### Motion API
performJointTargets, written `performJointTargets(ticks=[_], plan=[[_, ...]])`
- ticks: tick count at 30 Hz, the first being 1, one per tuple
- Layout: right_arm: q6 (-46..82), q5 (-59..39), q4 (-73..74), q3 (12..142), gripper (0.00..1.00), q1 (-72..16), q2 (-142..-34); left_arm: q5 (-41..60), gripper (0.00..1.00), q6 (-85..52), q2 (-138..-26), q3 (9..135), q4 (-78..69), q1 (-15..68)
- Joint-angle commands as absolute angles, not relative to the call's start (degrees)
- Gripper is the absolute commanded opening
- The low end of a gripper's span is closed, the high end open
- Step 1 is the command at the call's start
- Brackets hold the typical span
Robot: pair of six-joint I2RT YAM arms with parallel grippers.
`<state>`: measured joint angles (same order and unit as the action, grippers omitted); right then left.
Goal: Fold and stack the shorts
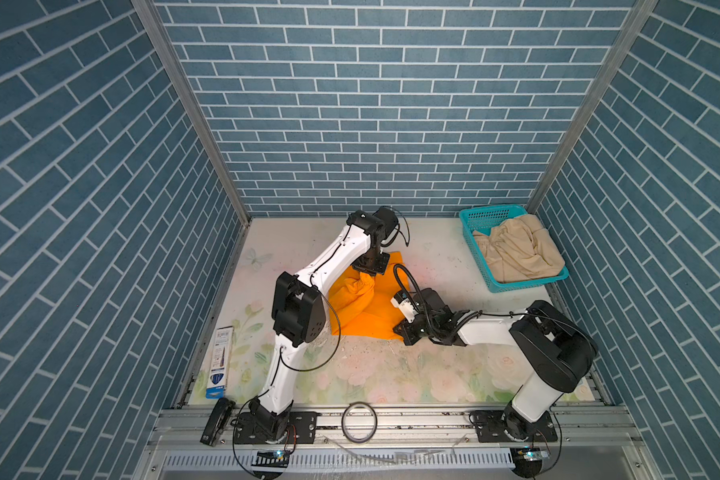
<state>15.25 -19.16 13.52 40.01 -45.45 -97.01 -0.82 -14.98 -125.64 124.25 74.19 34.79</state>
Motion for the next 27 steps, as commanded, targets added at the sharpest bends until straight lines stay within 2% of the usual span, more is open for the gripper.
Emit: performJointTargets(ticks=[1, 3, 5, 8, 10, 13, 17, 22, 27], plan=[[17.13, -20.04, 15.36, 39.1, 0.0, -45.44, -97.5, 1.86, 0.0, -16.91, -127.19, 123.64, 70.14, 36.56], [17.22, -20.04, 15.66, 38.72, 0.01, -45.53, -96.97, 3.83, 0.0, -17.47, -127.7, 122.45, 67.25, 37.22], [17.53, -20.04, 15.78, 38.41, 0.09, -45.44, -96.23, 5.82, 0.06, -17.78, -128.22, 121.35, 64.78, 37.69], [18.65, -20.21, 16.01, 37.2, 0.24, -45.43, -94.19, 5.93, 0.31, -17.52, -128.71, 121.22, 63.55, 38.7], [19.43, -20.04, 15.64, 36.05, 0.3, -45.44, -91.47, 5.11, 0.48, -17.14, -128.6, 121.38, 63.37, 39.17], [20.51, -19.07, 13.58, 33.97, 0.35, -45.27, -85.97, 4.68, 0.6, -16.38, -127.28, 122.06, 63.36, 39.29], [20.74, -17.5, 7.33, 32.53, 0.4, -44.25, -77.79, 0.56, 0.99, -15.22, -122.13, 122.87, 63.11, 39.13], [19.09, -17.22, -0.43, 35.33, 0.45, -41.53, -71.47, -3.42, 1.0, -14.08, -114.48, 121.64, 63.73, 35.73], [23.0, -18.56, -6.78, 43.33, 0.54, -35.71, -74.66, -2.1, 1.0, -15.53, -102.89, 106.04, 58.03, 28.84]])
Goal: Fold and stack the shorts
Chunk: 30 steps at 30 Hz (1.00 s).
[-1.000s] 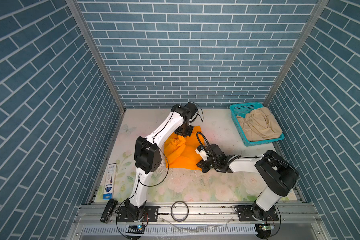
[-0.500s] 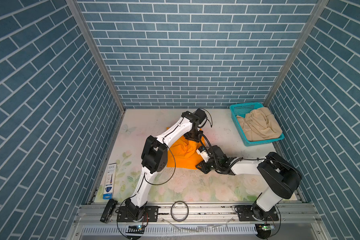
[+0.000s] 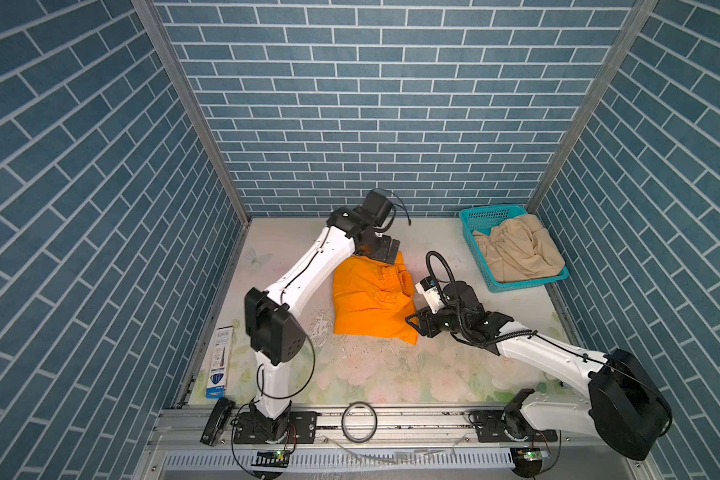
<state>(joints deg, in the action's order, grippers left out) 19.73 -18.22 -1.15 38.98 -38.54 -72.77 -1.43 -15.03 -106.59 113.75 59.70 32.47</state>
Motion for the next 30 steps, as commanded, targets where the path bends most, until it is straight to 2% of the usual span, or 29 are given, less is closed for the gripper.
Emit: performJointTargets(ticks=[1, 7, 13, 21, 25, 28, 30], plan=[[24.14, -20.08, -7.17, 44.47, 0.56, -34.37, -76.05, -0.46, 1.0, -16.06, -100.72, 102.08, 56.2, 27.32], [26.98, -30.26, -6.91, 52.06, 0.64, -31.82, -87.27, 8.8, 1.0, -19.99, -89.89, 76.71, 42.91, 19.68], [26.55, -29.04, -10.49, 57.23, 0.67, -31.71, -94.04, 12.84, 1.0, -21.87, -86.14, 63.19, 32.76, 19.16], [29.52, -32.39, -8.94, 61.31, 0.71, -31.67, -99.99, 14.55, 1.0, -23.48, -86.37, 53.32, 23.34, 19.32], [31.83, -30.69, -9.47, 62.05, 0.72, -31.77, -101.85, 14.75, 0.99, -23.51, -87.6, 51.42, 21.5, 19.51], [32.72, -29.62, -9.76, 62.4, 0.7, -31.81, -103.63, 15.48, 0.92, -23.5, -87.9, 50.26, 20.34, 19.51], [32.96, -29.89, -8.99, 62.41, 0.64, -31.82, -104.27, 15.98, 0.83, -23.62, -88.06, 49.58, 19.59, 19.51]])
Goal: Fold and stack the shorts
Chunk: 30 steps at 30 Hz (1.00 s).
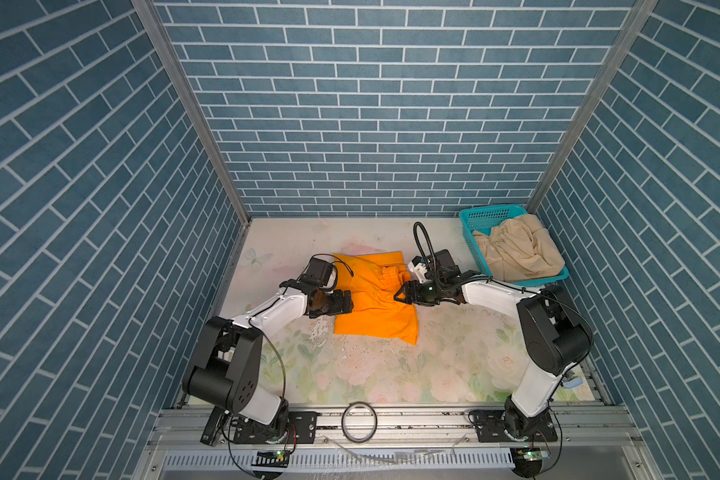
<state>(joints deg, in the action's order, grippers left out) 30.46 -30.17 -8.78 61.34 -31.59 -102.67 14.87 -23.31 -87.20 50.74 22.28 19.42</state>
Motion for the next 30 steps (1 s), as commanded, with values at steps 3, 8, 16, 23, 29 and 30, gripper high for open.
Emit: performJointTargets(ticks=[3, 8, 16, 23, 29, 30], plan=[[33.54, -31.75, -7.67, 62.36, 0.38, -31.81, -104.59, 16.83, 0.59, -23.64, -88.74, 48.47, 18.57, 19.51], [37.85, -37.03, -5.36, 61.15, 0.0, -31.38, -101.85, 16.13, 0.31, -23.64, -90.06, 47.51, 18.7, 19.51], [53.04, -43.78, 10.8, 50.88, 0.0, -29.82, -100.36, 13.54, 0.06, -22.5, -91.03, 48.46, 21.59, 19.33], [39.38, -32.88, -5.85, 50.68, 0.26, -29.61, -99.09, 14.46, 0.2, -21.59, -90.65, 49.27, 22.8, 19.34], [22.77, -18.23, -23.41, 60.1, 0.56, -29.56, -92.97, 15.25, 0.59, -21.1, -87.31, 51.23, 25.01, 19.34], [21.21, -16.77, -25.34, 61.76, 0.56, -29.62, -92.75, 15.06, 0.62, -20.96, -86.45, 51.69, 25.83, 19.34]])
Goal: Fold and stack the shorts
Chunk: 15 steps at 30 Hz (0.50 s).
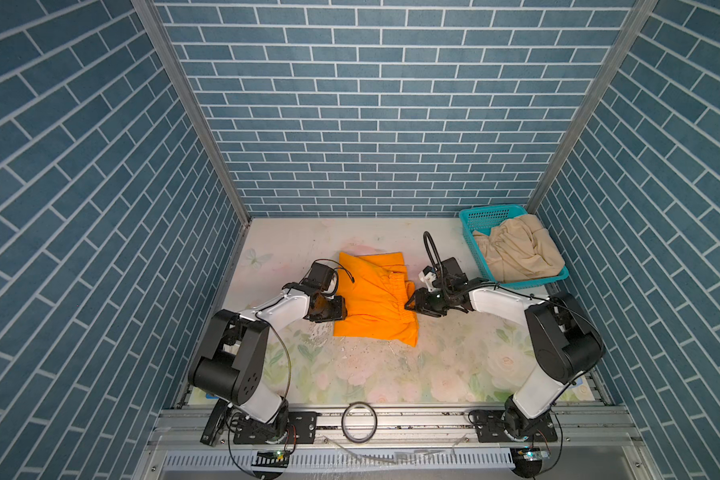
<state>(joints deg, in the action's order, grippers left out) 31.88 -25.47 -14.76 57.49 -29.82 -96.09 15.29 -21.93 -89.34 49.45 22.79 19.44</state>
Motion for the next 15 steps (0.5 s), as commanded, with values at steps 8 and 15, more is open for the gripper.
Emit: performJointTargets(ticks=[8, 15], plan=[[17.67, -21.35, -17.23, 67.86, 0.58, -30.46, -96.79, 15.92, 0.8, -21.96, -81.93, 48.86, 26.68, 19.34], [12.04, -18.57, -15.97, 74.44, 0.63, -30.94, -106.63, 19.29, 0.77, -24.94, -82.31, 41.94, 21.63, 19.42]])
